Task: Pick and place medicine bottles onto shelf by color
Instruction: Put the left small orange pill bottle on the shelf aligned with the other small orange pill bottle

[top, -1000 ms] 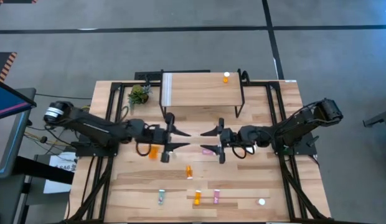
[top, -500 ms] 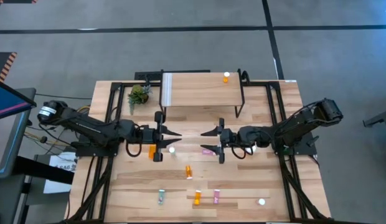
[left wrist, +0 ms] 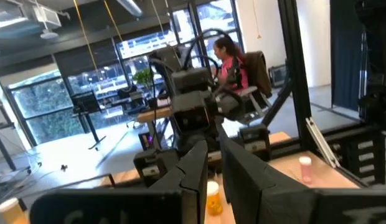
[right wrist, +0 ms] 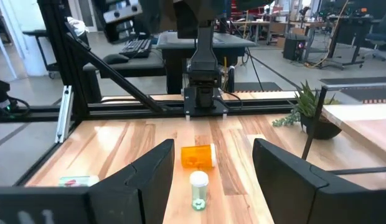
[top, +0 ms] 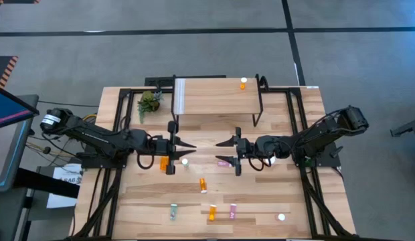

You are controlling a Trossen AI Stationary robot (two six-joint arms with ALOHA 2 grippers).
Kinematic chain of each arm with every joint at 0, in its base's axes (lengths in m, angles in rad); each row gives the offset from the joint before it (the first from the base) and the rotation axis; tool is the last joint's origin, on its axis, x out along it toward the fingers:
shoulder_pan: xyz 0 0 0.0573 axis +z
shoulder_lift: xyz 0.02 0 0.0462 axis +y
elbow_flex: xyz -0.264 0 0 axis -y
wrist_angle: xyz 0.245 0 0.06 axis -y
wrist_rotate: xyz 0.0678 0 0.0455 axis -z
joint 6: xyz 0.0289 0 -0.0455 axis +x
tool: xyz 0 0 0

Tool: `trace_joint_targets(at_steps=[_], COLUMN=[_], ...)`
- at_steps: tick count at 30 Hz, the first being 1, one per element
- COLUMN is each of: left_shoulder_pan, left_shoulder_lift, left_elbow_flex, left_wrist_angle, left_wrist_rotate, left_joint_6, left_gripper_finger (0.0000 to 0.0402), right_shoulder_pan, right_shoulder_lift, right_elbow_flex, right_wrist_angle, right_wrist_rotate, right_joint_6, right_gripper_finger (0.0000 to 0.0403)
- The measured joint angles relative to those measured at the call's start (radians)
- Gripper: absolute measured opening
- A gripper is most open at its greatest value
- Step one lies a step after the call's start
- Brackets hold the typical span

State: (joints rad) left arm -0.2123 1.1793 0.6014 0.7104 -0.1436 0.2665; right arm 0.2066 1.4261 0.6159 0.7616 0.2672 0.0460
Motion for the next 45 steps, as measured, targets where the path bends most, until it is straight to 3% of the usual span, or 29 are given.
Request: trace_joint_targets(at_steps=[7,14,21,31,38,45], left_shoulder_pan=[0.018,0.074,0.137,0.15,0.15,0.138], left_shoulder_lift=[0.0,0.0,0.0,0.001,-0.002,-0.127], left_elbow_flex=[0.0,0.0,0.0,0.0,0.0,0.001], left_wrist_angle=[-0.004,-0.004,-0.003,-0.004,-0.018,-0.155], left_wrist_rotate=[-0.001,0.045,0.138,0.141,0.175,0.161], left_joint_6=[0.028,0.013,-0.021,-0.032,-0.068,-0.103], left_gripper_finger=[0.0041,0.0041,0.0041,0.0041,0.0041,0.0041], right_shoulder_pan=[0.024,0.127,0.204,0.232,0.243,0.251], right_shoulder_lift=[0.0,0.0,0.002,0.15,0.279,0.359], right_elbow_flex=[0.0,0.03,0.134,0.24,0.408,0.533], right_wrist_angle=[-0.017,-0.165,-0.372,-0.436,-0.62,-0.781], right_wrist_rotate=[0.005,0.249,0.356,0.363,0.342,0.333], right_joint_6=[0.088,0.113,0.186,0.245,0.292,0.36], right_gripper_finger=[0.024,0.024,0.024,0.024,0.024,0.024])
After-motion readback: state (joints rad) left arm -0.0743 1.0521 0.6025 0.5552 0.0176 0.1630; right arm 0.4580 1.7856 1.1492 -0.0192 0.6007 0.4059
